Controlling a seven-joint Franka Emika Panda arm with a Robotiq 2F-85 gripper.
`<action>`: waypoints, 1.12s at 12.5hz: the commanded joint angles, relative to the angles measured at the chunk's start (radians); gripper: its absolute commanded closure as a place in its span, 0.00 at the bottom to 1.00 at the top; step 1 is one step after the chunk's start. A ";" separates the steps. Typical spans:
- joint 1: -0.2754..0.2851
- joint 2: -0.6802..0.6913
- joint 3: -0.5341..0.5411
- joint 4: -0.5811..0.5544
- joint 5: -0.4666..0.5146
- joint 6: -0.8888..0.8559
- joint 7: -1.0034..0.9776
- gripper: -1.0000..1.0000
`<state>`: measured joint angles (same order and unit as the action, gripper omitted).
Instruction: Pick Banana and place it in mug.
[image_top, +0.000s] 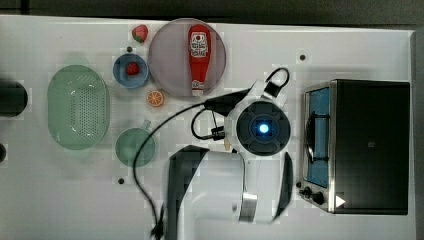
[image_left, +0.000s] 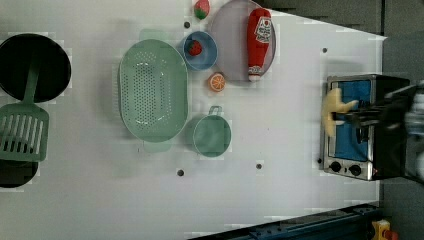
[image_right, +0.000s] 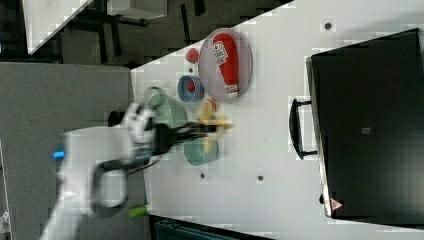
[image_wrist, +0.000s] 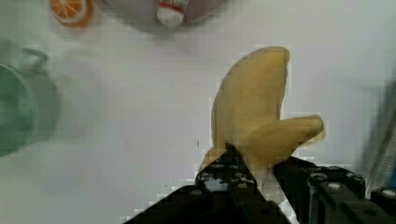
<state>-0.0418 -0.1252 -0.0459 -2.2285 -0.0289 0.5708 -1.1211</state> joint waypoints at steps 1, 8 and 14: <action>0.033 -0.066 0.034 0.078 0.001 -0.224 0.181 0.78; 0.066 -0.069 0.293 0.085 0.011 -0.230 0.629 0.78; 0.072 0.017 0.469 0.020 0.088 -0.060 1.031 0.78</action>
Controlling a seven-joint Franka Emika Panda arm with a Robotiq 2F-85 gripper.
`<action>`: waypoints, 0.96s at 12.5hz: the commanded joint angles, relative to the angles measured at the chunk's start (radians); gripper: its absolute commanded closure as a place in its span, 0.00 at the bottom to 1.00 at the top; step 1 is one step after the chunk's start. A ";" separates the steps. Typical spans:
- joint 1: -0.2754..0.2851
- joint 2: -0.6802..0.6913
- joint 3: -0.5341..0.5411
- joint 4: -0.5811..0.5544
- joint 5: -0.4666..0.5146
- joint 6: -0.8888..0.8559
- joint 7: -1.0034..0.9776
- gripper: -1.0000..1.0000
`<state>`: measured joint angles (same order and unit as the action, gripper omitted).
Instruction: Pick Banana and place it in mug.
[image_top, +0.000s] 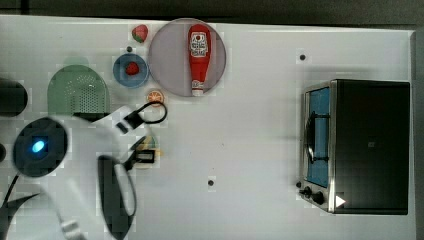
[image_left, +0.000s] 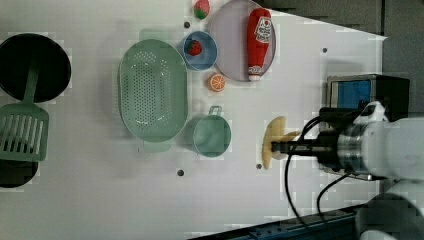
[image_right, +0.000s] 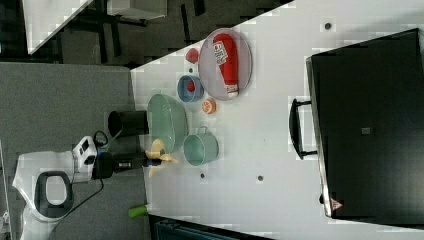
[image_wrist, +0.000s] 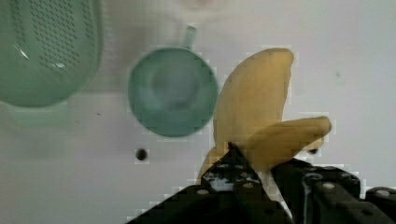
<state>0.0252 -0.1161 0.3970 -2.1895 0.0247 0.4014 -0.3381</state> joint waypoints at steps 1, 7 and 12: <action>0.005 0.030 0.038 -0.050 0.034 0.182 0.278 0.78; 0.004 0.229 0.039 -0.112 0.034 0.381 0.305 0.66; 0.002 0.249 0.026 -0.156 0.031 0.517 0.305 0.08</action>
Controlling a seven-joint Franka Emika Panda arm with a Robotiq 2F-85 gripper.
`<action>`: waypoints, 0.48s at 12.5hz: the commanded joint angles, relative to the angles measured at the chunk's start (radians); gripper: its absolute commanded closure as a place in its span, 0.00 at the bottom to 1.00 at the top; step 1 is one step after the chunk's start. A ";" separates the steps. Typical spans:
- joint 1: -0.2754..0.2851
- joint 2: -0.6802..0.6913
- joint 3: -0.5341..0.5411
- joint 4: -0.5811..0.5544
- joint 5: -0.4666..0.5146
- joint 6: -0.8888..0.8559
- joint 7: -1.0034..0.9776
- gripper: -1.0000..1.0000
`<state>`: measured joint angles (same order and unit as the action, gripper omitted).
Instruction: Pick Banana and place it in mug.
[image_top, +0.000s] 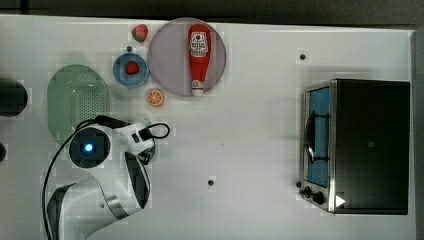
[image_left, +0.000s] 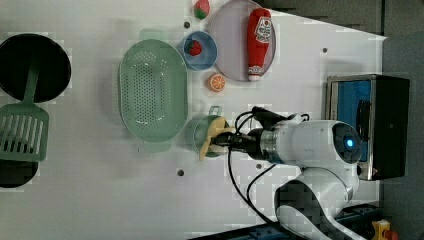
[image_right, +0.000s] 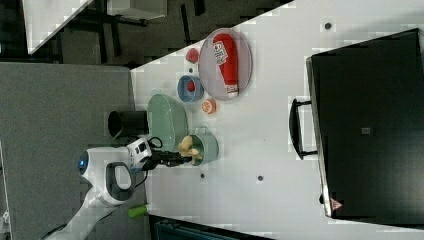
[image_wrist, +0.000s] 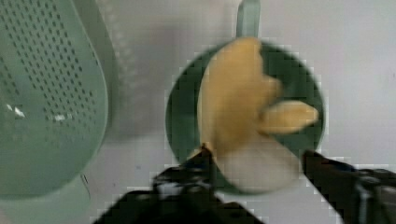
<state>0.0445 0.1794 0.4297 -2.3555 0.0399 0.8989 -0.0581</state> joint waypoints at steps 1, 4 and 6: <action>-0.017 -0.046 -0.008 0.012 0.016 0.029 0.025 0.00; -0.020 -0.074 -0.017 0.031 0.016 0.039 0.025 0.00; -0.029 -0.144 -0.049 0.046 0.017 -0.004 0.025 0.00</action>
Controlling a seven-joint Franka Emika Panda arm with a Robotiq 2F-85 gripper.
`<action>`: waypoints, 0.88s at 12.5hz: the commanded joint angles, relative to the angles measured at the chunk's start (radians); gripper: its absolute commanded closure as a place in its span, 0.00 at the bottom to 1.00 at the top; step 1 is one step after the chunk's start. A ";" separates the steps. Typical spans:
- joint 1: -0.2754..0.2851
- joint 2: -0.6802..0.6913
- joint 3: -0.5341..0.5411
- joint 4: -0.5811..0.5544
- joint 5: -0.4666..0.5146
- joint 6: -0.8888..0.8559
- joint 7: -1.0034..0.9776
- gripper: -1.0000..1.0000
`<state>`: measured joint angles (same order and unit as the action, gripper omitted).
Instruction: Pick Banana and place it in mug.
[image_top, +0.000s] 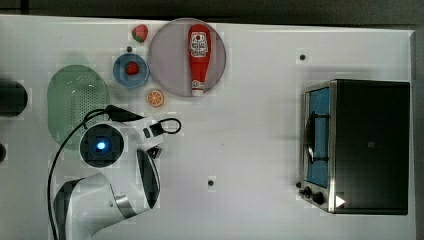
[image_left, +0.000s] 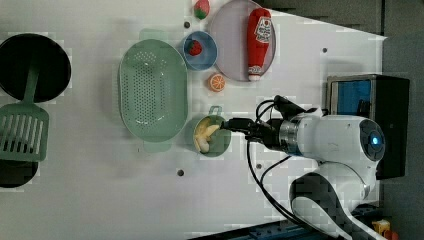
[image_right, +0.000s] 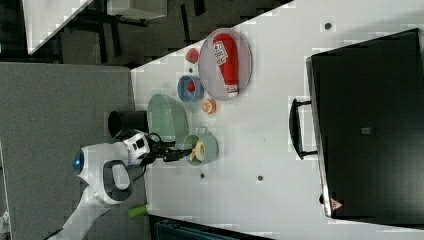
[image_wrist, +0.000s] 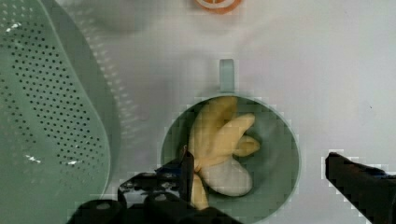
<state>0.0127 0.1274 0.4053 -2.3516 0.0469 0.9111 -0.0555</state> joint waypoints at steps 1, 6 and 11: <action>-0.003 -0.137 -0.050 0.060 0.010 -0.085 0.022 0.00; -0.029 -0.310 -0.261 0.246 0.007 -0.510 0.020 0.00; -0.037 -0.358 -0.444 0.426 -0.054 -0.739 0.009 0.00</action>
<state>-0.0388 -0.2286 -0.0605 -1.8857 0.0435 0.1558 -0.0556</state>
